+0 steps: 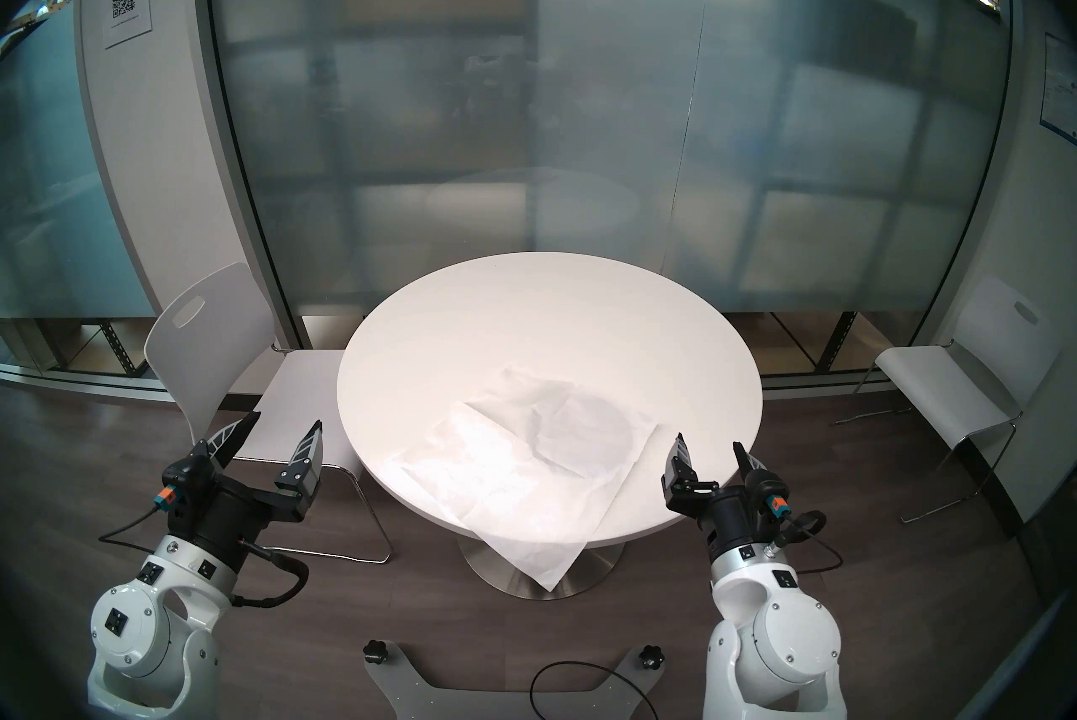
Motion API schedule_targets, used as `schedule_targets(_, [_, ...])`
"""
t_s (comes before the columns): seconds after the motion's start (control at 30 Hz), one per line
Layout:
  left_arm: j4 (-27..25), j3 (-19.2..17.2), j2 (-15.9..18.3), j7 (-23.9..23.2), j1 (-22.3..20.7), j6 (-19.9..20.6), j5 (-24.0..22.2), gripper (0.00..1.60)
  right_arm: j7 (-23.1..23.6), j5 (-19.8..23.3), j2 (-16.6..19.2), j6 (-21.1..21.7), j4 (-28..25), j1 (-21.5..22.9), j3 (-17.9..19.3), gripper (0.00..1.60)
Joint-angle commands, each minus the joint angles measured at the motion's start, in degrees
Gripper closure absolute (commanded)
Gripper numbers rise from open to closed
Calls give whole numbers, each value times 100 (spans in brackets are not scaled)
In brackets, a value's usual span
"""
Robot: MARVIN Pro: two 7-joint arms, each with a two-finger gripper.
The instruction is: Fold the napkin in half twice and place it beside the plate
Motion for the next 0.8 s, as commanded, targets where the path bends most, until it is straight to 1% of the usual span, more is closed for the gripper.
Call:
schedule_targets(0.0, [-104, 5, 3, -7, -6, -15, 0, 0, 48, 193, 82, 315, 148, 530, 26, 0])
schedule_targets(0.13, [-103, 5, 4, -6, -6, -15, 0, 0, 31, 233, 119, 508, 332, 784, 68, 0])
schedule_targets(0.4, [-102, 5, 4, -6, -7, -16, 0, 0, 55, 588, 139, 839, 678, 1151, 127, 0])
schedule_targets(0.53, [-102, 5, 4, -6, -7, -16, 0, 0, 45, 718, 204, 954, 866, 1307, 73, 0])
schedule_targets(0.57, [-102, 5, 4, -6, -7, -16, 0, 0, 30, 806, 204, 1027, 928, 1360, 70, 0])
schedule_targets(0.77, [-103, 5, 4, -6, -6, -16, 0, 0, -20, 892, 263, 1111, 1215, 1574, 22, 0])
